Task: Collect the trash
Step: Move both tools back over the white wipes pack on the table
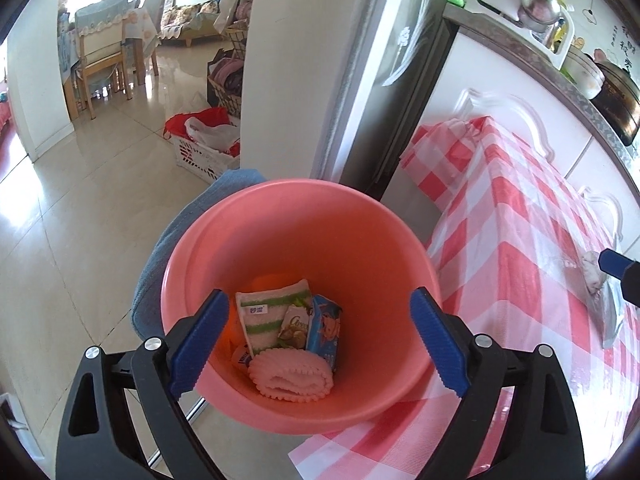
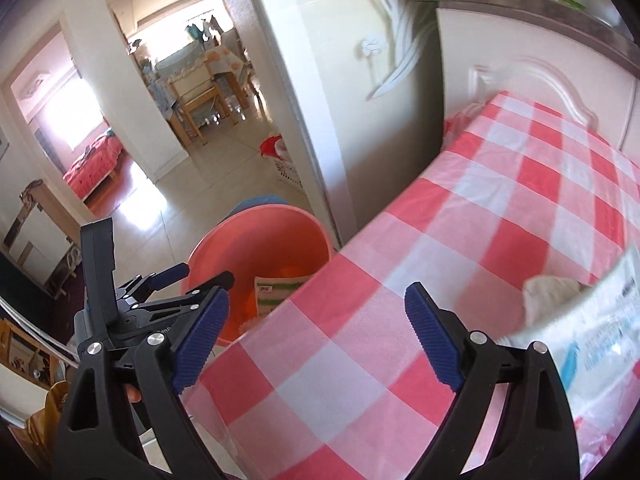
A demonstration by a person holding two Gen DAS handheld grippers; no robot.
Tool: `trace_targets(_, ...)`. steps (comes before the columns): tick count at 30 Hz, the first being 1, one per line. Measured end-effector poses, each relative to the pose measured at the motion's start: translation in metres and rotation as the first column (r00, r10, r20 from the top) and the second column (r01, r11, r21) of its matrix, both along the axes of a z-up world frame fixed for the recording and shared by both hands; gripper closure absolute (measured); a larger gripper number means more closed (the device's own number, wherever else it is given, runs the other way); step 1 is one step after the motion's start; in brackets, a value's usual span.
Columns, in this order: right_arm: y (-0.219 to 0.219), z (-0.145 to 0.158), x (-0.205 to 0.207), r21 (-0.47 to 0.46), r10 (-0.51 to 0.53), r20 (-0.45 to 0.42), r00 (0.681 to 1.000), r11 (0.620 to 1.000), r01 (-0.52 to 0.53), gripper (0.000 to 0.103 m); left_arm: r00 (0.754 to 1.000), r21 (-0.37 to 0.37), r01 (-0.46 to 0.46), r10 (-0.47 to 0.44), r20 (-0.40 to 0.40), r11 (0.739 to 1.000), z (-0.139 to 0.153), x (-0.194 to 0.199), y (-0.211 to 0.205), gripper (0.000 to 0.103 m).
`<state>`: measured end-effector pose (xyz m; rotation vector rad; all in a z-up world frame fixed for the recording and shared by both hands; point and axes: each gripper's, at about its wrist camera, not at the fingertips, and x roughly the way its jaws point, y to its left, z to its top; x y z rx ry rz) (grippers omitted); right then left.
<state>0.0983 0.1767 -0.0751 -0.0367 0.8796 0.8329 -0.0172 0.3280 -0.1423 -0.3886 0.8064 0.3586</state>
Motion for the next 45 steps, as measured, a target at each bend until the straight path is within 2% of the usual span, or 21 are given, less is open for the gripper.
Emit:
trace_targets(12,-0.074,0.001,-0.006,0.069,-0.137,-0.024,0.990,0.988,0.138,0.010,0.999,0.024,0.045,-0.045,-0.012,0.999,0.017,0.005,-0.026,0.011)
trace_targets(20,-0.127,0.000,-0.015,0.126,-0.226,-0.026,0.974,0.965,0.228,0.007,0.995,0.052,0.098,-0.098,-0.005,0.994,0.029,0.007,-0.053,0.010)
trace_targets(24,-0.156,-0.002,-0.022,0.177,-0.282,-0.023,0.959,0.943,0.282,0.004,0.990,0.044,0.137,-0.139,0.029,0.990,0.035,0.006,-0.066,0.010)
trace_targets(29,-0.193,-0.001,-0.033,0.196,-0.366,-0.004,0.931,0.912,0.359,0.004,0.972,0.028,0.204,-0.206,0.117,0.979,0.042,0.001,-0.086,0.010)
trace_targets(33,-0.219,-0.003,-0.042,0.206,-0.427,0.000,0.904,0.885,0.418,0.004,0.954,0.007,0.262,-0.260,0.147,0.965,0.045,0.003,-0.101,0.010)
trace_targets(38,-0.253,-0.010,-0.045,0.267,-0.495,-0.062,0.867,0.829,0.492,0.004,0.930,0.012,0.325,-0.322,0.175,0.946,0.054,0.008,-0.122,0.010)
trace_targets(41,-0.268,-0.015,-0.047,0.294,-0.513,-0.099,0.852,0.803,0.518,0.004,0.908,0.017,0.386,-0.383,0.168,0.922,0.060,0.011,-0.136,0.010)
trace_targets(45,-0.282,-0.019,-0.052,0.353,-0.508,-0.141,0.850,0.776,0.522,0.004,0.855,0.074,0.497,-0.503,0.127,0.865,0.070,0.016,-0.165,0.010)
